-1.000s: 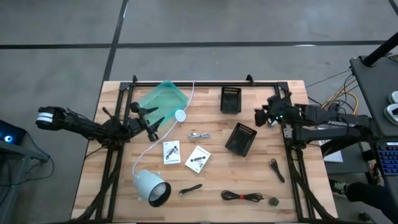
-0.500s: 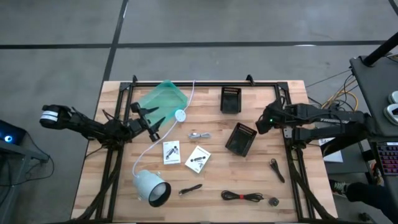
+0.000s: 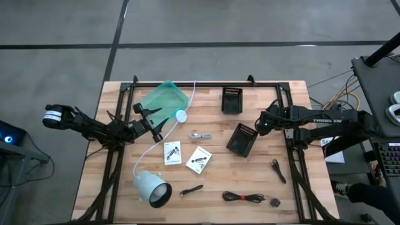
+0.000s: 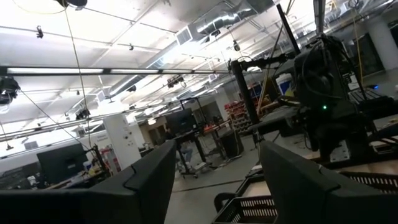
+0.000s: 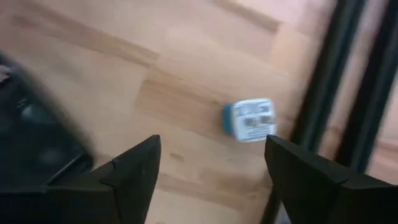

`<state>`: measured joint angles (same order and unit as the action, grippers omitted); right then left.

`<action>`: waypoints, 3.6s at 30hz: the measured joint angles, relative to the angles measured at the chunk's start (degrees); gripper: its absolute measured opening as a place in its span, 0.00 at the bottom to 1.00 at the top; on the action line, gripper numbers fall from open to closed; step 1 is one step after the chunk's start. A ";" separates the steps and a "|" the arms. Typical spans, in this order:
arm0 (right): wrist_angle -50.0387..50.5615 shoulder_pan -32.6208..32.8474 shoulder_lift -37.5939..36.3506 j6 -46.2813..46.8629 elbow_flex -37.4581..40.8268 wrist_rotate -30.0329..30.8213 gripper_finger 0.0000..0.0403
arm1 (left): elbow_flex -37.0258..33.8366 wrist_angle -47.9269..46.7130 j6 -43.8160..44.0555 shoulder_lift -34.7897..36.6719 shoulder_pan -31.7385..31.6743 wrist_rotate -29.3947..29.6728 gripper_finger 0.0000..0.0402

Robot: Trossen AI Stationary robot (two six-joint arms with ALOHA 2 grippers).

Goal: Pick and place items into bin
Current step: Put the blue charger adapter into the top black bin

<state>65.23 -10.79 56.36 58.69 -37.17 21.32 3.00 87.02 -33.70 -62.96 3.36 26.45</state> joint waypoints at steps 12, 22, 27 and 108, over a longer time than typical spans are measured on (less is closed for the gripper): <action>-0.28 0.02 3.48 8.80 0.31 -5.03 0.72 | 1.44 -0.02 -2.86 -2.67 0.00 -0.02 0.54; -18.31 0.00 7.53 -3.59 -1.11 -6.19 0.67 | 1.42 0.03 -3.05 -2.60 0.00 -0.21 0.54; -21.47 -2.91 10.85 -5.47 -2.91 -6.54 0.65 | 1.68 0.03 -3.04 -2.79 -0.02 -0.56 0.54; -7.99 -28.39 25.32 -25.52 -1.53 -14.54 0.59 | 1.64 -0.07 -3.21 -3.37 -0.02 -1.09 0.54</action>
<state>57.24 -39.18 81.67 33.17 -38.70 6.79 4.64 86.95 -36.91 -66.32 3.34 25.36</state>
